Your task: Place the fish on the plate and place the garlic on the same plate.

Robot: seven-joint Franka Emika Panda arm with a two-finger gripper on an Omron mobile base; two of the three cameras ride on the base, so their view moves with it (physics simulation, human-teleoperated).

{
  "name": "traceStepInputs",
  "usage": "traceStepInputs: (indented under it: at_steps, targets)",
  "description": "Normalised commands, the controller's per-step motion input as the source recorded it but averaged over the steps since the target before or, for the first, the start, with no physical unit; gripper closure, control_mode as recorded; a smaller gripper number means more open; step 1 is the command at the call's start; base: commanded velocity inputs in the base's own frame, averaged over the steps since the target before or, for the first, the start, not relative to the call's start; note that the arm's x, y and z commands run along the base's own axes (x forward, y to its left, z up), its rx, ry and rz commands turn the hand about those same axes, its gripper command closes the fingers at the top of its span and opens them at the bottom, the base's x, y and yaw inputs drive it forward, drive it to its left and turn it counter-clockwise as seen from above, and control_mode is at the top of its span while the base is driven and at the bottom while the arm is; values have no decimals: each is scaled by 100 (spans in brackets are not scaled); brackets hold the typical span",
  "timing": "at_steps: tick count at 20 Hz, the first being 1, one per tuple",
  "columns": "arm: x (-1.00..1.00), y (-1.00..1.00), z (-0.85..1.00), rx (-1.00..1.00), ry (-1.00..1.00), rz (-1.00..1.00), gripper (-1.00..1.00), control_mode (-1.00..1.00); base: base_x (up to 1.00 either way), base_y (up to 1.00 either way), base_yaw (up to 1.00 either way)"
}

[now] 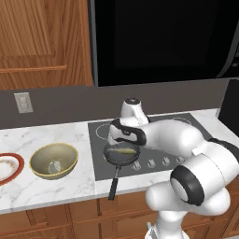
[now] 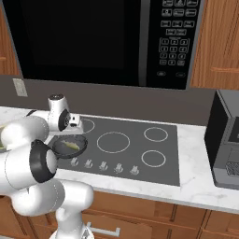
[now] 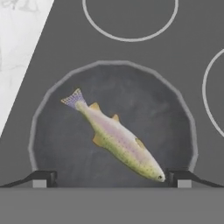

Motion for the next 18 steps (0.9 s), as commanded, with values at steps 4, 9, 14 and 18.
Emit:
traceStepInputs:
  at_steps: [4, 9, 14, 18]
  targets:
    - [19, 0, -32, -1, 3, 2, -100, -100, 0, 0, 0]
    - [11, 0, -30, 0, 5, 5, -100, -100, 0, 0, 0]
    - [2, 0, -29, 0, 1, 4, -100, -100, 0, 0, 0]
    - [0, 0, -27, 0, 0, 0, -100, -100, 0, 0, 0]
